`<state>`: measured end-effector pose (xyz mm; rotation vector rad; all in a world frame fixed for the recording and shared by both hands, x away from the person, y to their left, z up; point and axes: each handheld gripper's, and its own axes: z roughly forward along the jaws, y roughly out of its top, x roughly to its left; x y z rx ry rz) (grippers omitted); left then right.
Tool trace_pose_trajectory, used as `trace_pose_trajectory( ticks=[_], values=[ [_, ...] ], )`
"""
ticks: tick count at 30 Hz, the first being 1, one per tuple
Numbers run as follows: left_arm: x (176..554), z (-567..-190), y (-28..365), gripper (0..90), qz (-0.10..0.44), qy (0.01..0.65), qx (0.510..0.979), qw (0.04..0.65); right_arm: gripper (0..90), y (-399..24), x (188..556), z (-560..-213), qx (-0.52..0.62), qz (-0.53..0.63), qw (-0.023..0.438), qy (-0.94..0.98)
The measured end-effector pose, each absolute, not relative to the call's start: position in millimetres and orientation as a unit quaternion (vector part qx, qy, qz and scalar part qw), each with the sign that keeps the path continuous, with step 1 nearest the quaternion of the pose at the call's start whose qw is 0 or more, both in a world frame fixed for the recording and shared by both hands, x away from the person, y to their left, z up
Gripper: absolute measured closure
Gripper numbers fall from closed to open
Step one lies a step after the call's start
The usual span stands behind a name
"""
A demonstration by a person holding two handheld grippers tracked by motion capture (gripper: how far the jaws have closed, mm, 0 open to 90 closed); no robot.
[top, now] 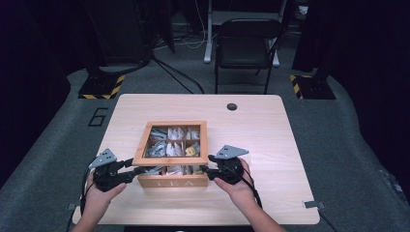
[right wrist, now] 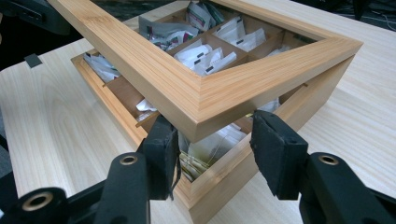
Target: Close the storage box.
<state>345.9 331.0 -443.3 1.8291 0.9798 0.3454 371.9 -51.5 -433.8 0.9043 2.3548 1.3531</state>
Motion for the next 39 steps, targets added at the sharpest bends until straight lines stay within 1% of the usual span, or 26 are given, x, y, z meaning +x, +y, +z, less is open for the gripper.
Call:
trace_pose_trajectory(
  ticks=[7, 18, 27, 29, 31, 35, 39],
  values=[
    [341, -450, 331, 49.5, 0.149, 0.402, 0.754, 0.497, 51.5, -51, 369, -440, 0.307, 0.464, 0.138, 0.819],
    [338, -457, 329, 49.3, 0.142, 0.391, 0.77, 0.484, 51.4, -51, 366, -449, 0.3, 0.457, 0.141, 0.825],
    [335, -465, 328, 47.3, 0.134, 0.396, 0.777, 0.471, 51.2, -51, 363, -456, 0.303, 0.445, 0.125, 0.834],
    [333, -468, 330, 45.0, 0.129, 0.401, 0.777, 0.467, 50.8, -52, 361, -459, 0.305, 0.435, 0.122, 0.838],
    [331, -469, 334, 44.8, 0.126, 0.405, 0.774, 0.47, 50.3, -52, 360, -461, 0.301, 0.432, 0.123, 0.841],
    [328, -464, 340, 44.7, 0.125, 0.417, 0.751, 0.497, 49.8, -57, 358, -457, 0.311, 0.448, 0.122, 0.829],
    [331, -461, 343, 44.7, 0.13, 0.421, 0.749, 0.495, 49.7, -60, 358, -455, 0.315, 0.456, 0.122, 0.823]
  ],
)
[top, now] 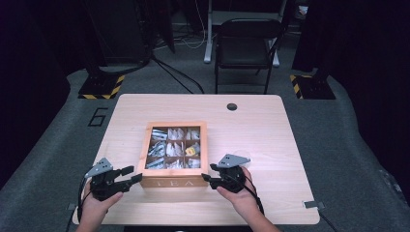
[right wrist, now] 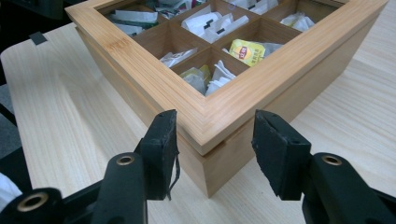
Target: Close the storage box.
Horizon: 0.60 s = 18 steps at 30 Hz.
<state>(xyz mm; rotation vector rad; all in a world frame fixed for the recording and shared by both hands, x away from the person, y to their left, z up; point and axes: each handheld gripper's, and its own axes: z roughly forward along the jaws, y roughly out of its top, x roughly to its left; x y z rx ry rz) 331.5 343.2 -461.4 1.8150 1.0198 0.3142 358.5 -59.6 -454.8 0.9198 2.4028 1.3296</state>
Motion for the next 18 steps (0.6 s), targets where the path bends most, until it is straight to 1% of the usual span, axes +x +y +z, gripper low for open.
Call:
trace_pose_trajectory(
  ticks=[8, 18],
  values=[
    [340, -456, 351, 44.7, 0.147, 0.43, 0.744, 0.491, 48.5, -64, 361, -451, 0.322, 0.46, 0.119, 0.819],
    [363, -453, 363, 44.7, 0.174, 0.457, 0.728, 0.482, 46.5, -80, 367, -449, 0.337, 0.466, 0.114, 0.81]
  ],
)
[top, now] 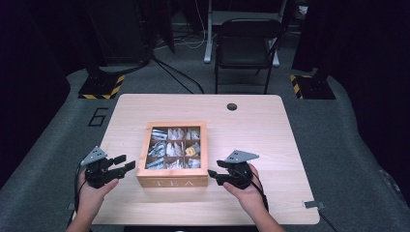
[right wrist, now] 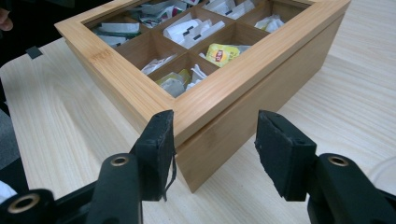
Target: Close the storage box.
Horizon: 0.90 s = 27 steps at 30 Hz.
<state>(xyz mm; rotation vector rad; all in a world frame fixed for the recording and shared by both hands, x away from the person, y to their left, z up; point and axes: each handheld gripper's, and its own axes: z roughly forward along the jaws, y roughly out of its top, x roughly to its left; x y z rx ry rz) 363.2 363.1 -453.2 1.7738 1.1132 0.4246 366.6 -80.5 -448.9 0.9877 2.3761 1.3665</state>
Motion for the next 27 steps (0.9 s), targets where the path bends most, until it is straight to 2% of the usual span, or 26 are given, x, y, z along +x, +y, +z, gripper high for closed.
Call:
trace_pose_trajectory(
  ticks=[10, 27],
  values=[
    [382, -460, 369, 44.7, 0.181, 0.478, 0.715, 0.477, 45.1, -89, 370, -450, 0.346, 0.466, 0.131, 0.804],
    [383, -485, 372, 44.1, 0.166, 0.493, 0.719, 0.461, 44.2, -83, 366, -458, 0.329, 0.449, 0.162, 0.815]
  ],
)
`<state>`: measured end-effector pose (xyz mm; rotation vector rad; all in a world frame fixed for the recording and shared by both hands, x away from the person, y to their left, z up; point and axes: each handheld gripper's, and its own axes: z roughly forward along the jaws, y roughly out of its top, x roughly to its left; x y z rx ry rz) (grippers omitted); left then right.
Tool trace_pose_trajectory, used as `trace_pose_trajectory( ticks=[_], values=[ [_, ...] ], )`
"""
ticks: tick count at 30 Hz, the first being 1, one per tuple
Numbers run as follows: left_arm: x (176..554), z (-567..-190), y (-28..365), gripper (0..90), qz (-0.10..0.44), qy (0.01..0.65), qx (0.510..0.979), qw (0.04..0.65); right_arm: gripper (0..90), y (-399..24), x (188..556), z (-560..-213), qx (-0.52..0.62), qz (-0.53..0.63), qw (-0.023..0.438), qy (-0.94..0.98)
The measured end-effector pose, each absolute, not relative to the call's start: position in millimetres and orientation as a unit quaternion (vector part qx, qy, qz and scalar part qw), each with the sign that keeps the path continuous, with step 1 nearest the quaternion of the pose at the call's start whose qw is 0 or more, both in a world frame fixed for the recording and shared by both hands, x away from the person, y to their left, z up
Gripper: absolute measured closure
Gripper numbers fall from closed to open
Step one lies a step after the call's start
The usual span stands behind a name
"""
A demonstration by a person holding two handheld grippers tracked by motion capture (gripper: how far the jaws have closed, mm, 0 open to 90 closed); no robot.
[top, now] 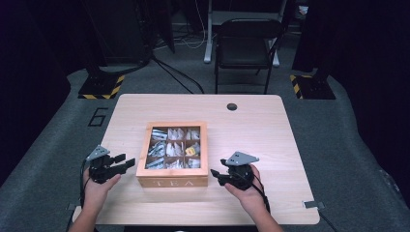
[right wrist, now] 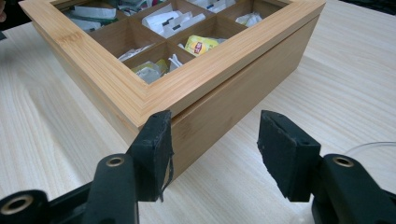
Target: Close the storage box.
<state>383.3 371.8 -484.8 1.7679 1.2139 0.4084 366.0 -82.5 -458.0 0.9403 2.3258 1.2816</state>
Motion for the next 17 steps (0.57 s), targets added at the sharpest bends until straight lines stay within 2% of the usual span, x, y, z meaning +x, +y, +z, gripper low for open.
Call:
trace_pose_trajectory(
  ticks=[17],
  values=[
    [379.2, -491.2, 376.0, 42.8, 0.161, 0.501, 0.715, 0.461, 43.7, -80.9, 364.9, -459.7, 0.332, 0.452, 0.16, 0.813]
  ],
)
